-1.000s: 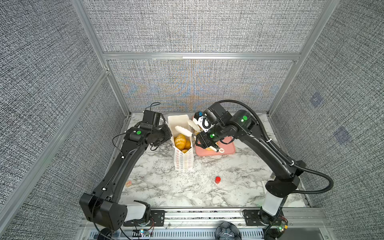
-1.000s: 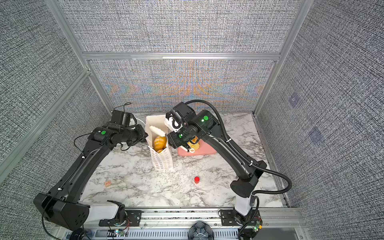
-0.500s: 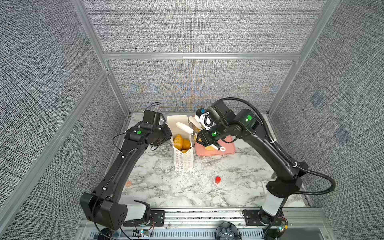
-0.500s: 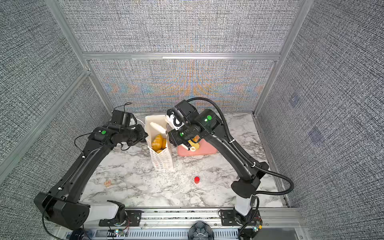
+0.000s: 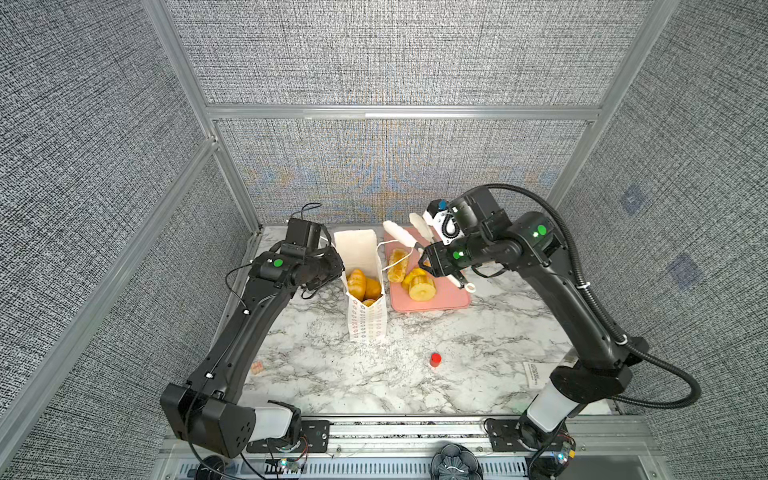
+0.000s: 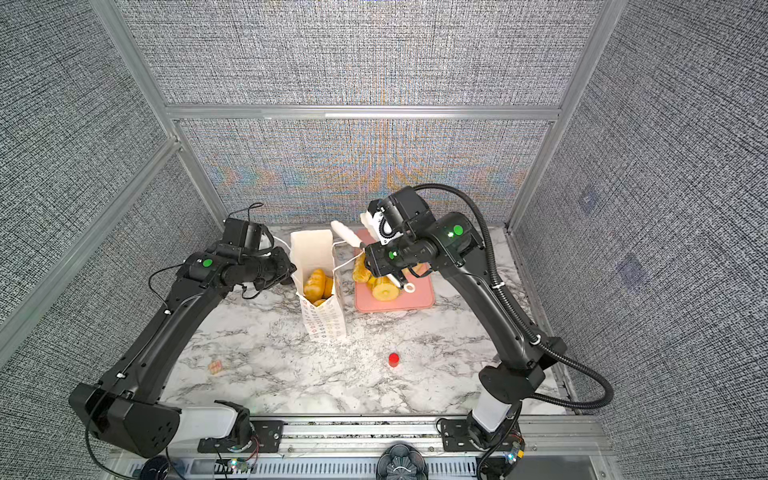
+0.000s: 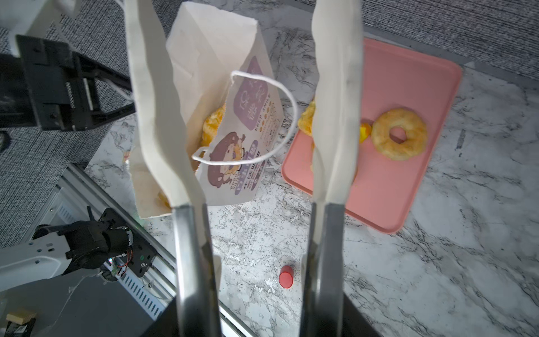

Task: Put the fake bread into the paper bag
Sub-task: 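Move the empty tongs with the right gripper back over the pink tray, then lower the tongs and pinch a thick bread slice on the tray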

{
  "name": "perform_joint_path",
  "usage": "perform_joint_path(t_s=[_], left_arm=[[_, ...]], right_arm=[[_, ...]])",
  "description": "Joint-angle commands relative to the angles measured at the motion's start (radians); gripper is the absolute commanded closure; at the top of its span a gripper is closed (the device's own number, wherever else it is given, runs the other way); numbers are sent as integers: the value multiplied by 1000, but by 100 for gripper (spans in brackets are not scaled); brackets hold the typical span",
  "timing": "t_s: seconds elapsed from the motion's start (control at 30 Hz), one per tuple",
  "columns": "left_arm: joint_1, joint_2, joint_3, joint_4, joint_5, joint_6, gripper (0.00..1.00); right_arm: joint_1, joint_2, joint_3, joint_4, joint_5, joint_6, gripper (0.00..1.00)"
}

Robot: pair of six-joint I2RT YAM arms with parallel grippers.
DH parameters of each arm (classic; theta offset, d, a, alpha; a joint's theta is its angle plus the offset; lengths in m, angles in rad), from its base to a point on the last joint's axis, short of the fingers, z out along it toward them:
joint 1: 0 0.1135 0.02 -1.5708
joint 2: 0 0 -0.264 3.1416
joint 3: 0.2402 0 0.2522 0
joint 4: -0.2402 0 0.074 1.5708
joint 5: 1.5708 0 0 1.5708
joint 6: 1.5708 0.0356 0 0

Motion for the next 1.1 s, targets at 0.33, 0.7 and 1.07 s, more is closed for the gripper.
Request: perform_joint_path(t_s=[0.33,0.7,1.07], left_arm=[[2,18,22,-8,5,26,86],[2,32,16,2,18,31,86],[2,34,2,13,21,29,86]], right_arm=[[-207,-113,-427,110,-134,124,46],[-239,-62,-665,196,-248,205,46],[-239,-7,-706,243,-271,233,32]])
